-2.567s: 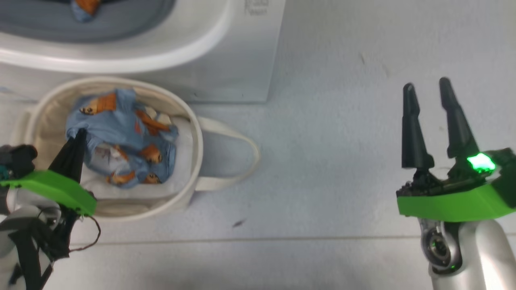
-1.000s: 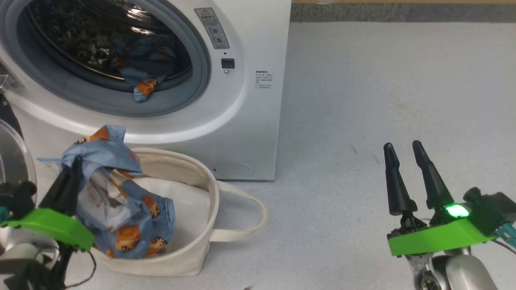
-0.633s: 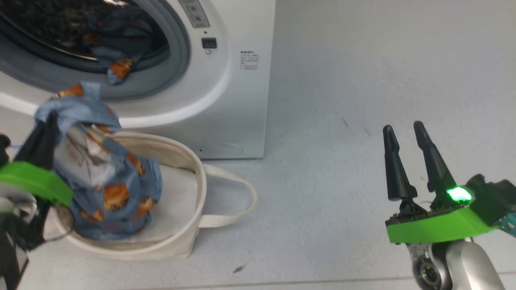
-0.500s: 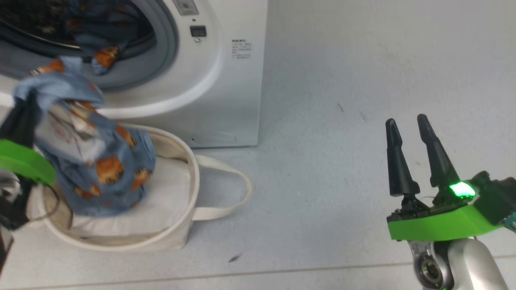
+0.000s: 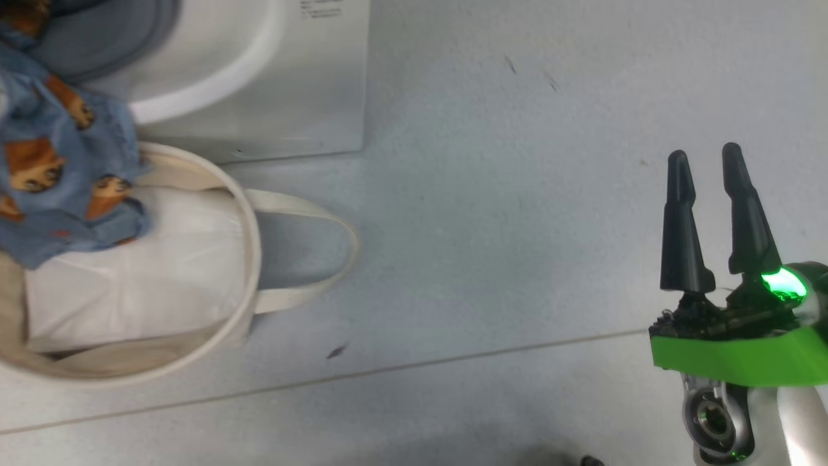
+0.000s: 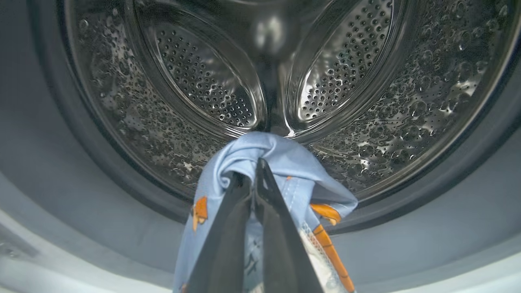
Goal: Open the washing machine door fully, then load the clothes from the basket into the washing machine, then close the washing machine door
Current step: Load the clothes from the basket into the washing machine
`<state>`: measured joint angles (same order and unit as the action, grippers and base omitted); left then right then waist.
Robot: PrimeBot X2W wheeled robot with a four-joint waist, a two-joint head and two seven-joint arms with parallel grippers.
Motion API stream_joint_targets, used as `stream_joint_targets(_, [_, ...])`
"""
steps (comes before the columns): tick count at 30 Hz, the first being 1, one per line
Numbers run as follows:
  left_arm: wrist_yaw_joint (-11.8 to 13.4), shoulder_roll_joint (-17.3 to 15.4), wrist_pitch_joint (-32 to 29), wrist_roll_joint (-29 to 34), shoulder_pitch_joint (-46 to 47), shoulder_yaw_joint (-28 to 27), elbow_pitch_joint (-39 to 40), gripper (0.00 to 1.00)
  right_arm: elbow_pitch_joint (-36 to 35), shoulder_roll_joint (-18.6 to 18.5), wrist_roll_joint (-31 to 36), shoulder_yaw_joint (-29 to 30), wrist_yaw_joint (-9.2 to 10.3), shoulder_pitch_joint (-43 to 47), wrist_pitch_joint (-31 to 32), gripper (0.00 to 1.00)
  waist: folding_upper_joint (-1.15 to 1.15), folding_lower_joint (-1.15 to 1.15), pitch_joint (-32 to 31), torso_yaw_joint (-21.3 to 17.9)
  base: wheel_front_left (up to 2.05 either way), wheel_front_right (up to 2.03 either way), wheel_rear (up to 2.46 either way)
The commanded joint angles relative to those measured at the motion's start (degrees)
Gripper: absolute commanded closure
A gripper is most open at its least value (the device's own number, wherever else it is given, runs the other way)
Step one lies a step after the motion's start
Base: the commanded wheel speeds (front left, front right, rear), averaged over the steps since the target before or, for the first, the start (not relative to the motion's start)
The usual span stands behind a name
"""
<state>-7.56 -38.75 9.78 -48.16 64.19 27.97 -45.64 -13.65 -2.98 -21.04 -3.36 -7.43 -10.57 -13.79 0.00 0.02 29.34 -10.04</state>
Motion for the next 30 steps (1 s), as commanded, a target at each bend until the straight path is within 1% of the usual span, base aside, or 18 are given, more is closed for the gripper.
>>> stream_joint_targets(1, [0.11,-4.28,-0.73,-1.19,3.11,-1.45,0.66,1.00,-2.41,0.09,-0.56,-1.14,-0.06,-0.25,-0.65,0.00,0.00,-0.02,3.02,-2.36,0.00,0.00,0.00])
stream_joint_targets(8, [0.09,-6.77,-7.22,-6.84,12.27,2.40,-1.22,1.00,-4.52,0.10,-1.07,-1.01,-0.06,0.20,-1.13,0.00,0.00,-0.02,8.80,-3.82,0.00,0.00,0.00])
stream_joint_targets(12, [0.09,-8.32,-9.75,-7.74,18.12,5.58,-2.48,1.00,-6.11,0.10,-1.67,-0.90,-0.06,-0.19,-1.18,0.00,0.00,-0.02,11.98,-4.42,0.00,0.00,0.00])
stream_joint_targets(16, [0.08,-8.73,-11.06,-9.35,24.02,7.50,-4.40,1.00,-7.18,0.10,-2.42,-0.55,-0.06,-0.11,-1.19,0.00,0.00,-0.02,14.56,-4.77,0.00,0.00,0.00])
stream_joint_targets(19, [0.08,-8.91,-10.44,-9.56,27.81,9.33,-5.61,1.00,-7.69,0.10,-2.67,-0.59,-0.06,-0.21,-1.19,0.00,0.00,-0.02,15.99,-5.12,0.00,0.00,0.00])
stream_joint_targets(22, [0.08,-9.07,-7.58,-9.95,31.66,10.35,-6.44,1.00,-8.12,0.10,-2.73,-0.62,-0.06,-0.40,-1.20,0.00,0.00,-0.02,16.95,-5.37,0.00,0.00,0.00])
stream_joint_targets(23, [0.08,-9.07,-7.58,-9.95,31.66,10.35,-6.44,1.00,-8.12,0.10,-2.73,-0.62,-0.06,-0.40,-1.20,0.00,0.00,-0.02,16.95,-5.37,0.00,0.00,0.00])
stream_joint_targets(25, [0.08,-9.36,-4.24,-10.08,35.15,11.85,-6.25,1.00,-8.08,0.10,-2.42,-0.71,-0.06,-0.42,-1.20,0.00,0.00,-0.02,17.49,-5.36,0.00,0.00,0.00])
stream_joint_targets(30, [0.08,-9.58,0.86,-11.24,39.86,14.49,-5.55,1.00,-7.86,0.10,-2.07,-0.89,-0.06,-0.60,-1.20,0.00,0.00,-0.02,18.04,-5.11,0.00,0.00,0.00])
